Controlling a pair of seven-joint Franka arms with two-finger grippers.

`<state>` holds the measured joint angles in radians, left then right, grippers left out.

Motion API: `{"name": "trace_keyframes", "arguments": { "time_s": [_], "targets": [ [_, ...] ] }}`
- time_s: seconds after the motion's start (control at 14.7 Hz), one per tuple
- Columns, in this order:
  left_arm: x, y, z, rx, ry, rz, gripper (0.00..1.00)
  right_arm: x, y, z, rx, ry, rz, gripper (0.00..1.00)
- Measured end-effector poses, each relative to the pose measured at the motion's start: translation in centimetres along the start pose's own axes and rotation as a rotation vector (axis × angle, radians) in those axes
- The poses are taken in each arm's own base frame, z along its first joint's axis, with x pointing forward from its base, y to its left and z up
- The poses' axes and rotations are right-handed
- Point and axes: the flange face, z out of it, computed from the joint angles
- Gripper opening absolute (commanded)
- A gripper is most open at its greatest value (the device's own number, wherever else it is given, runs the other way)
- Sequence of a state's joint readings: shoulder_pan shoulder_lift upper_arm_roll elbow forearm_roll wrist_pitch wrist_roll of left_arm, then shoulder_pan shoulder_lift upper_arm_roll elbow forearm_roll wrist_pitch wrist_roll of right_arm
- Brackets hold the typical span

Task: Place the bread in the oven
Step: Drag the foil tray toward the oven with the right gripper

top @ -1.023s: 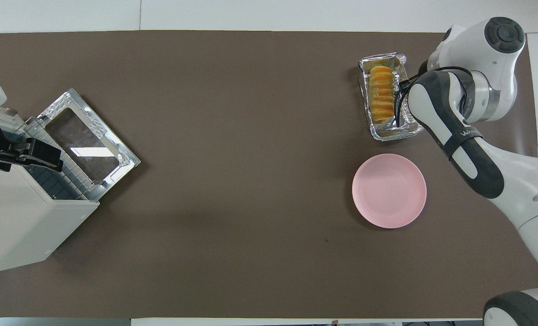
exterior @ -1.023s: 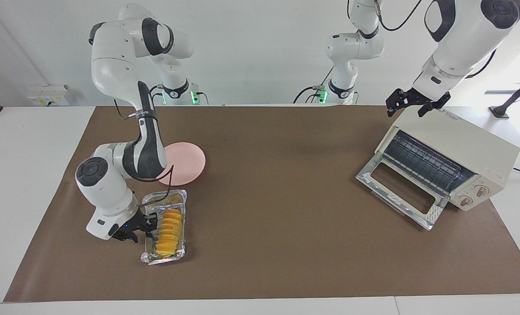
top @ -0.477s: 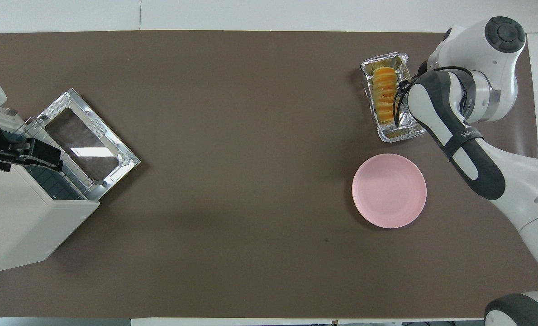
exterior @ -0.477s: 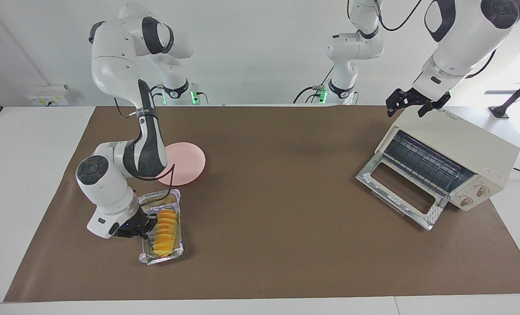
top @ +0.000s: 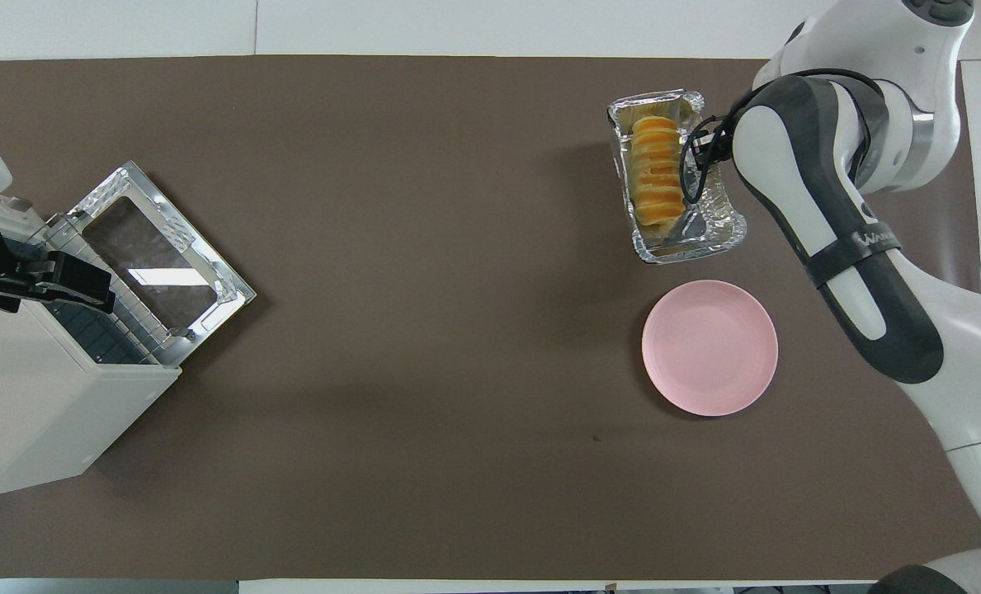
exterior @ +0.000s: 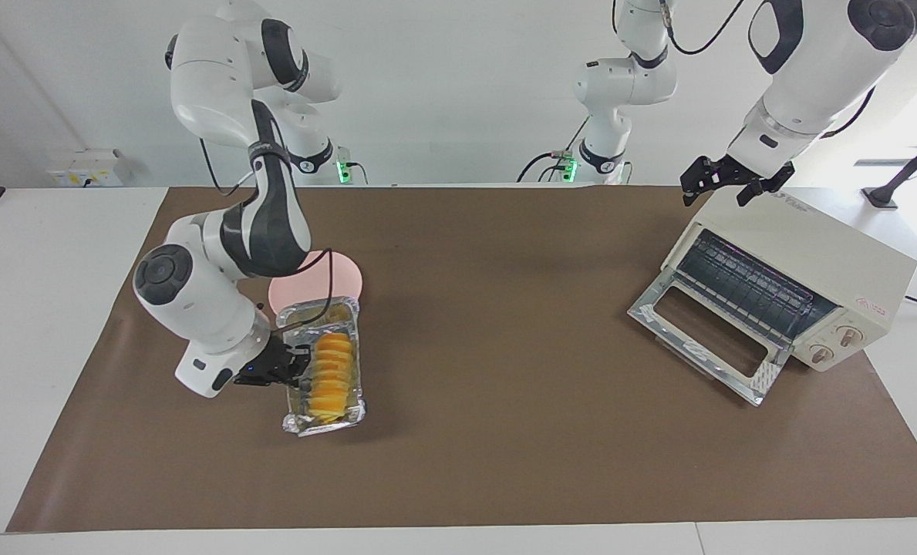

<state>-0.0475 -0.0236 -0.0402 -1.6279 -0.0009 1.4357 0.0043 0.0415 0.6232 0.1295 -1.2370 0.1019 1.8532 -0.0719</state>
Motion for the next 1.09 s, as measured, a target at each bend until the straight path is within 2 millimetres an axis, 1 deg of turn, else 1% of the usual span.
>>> {"name": "trace_keyframes", "arguments": {
  "time_s": [0.07, 0.14, 0.27, 0.34, 0.41, 0.48, 0.61, 0.75, 0.89, 0.95, 1.09],
  "targets": [
    [0.0, 0.0, 0.0, 0.0, 0.0, 0.0, 1.0, 0.2, -3.6, -0.2, 0.006, 0.004, 0.02, 0.0],
    [0.0, 0.0, 0.0, 0.0, 0.0, 0.0, 1.0, 0.1, -7.3, 0.1, 0.011, 0.003, 0.031, 0.0],
    [0.0, 0.0, 0.0, 0.0, 0.0, 0.0, 1.0, -0.4, -14.8, 1.3, 0.022, 0.009, 0.029, 0.0],
    [0.0, 0.0, 0.0, 0.0, 0.0, 0.0, 1.0, -0.9, -18.1, 1.9, 0.026, 0.017, 0.034, 0.0],
    [0.0, 0.0, 0.0, 0.0, 0.0, 0.0, 1.0, -1.4, -20.8, 2.8, 0.029, 0.022, 0.038, 0.0],
    [0.0, 0.0, 0.0, 0.0, 0.0, 0.0, 1.0, -2.0, -22.8, 3.7, 0.032, 0.026, 0.035, 0.0],
    [0.0, 0.0, 0.0, 0.0, 0.0, 0.0, 1.0, -3.1, -25.6, 6.2, 0.036, 0.036, 0.012, 0.0],
    [0.0, 0.0, 0.0, 0.0, 0.0, 0.0, 1.0, -4.5, -27.6, 9.1, 0.042, 0.058, 0.008, 0.0],
    [0.0, 0.0, 0.0, 0.0, 0.0, 0.0, 1.0, -6.1, -28.3, 11.5, 0.043, 0.068, 0.012, 0.0],
    [0.0, 0.0, 0.0, 0.0, 0.0, 0.0, 1.0, -6.9, -28.4, 12.3, 0.043, 0.065, 0.012, 0.0],
    [0.0, 0.0, 0.0, 0.0, 0.0, 0.0, 1.0, -8.1, -28.3, 13.1, 0.041, 0.066, 0.011, 0.0]
  ]
}}
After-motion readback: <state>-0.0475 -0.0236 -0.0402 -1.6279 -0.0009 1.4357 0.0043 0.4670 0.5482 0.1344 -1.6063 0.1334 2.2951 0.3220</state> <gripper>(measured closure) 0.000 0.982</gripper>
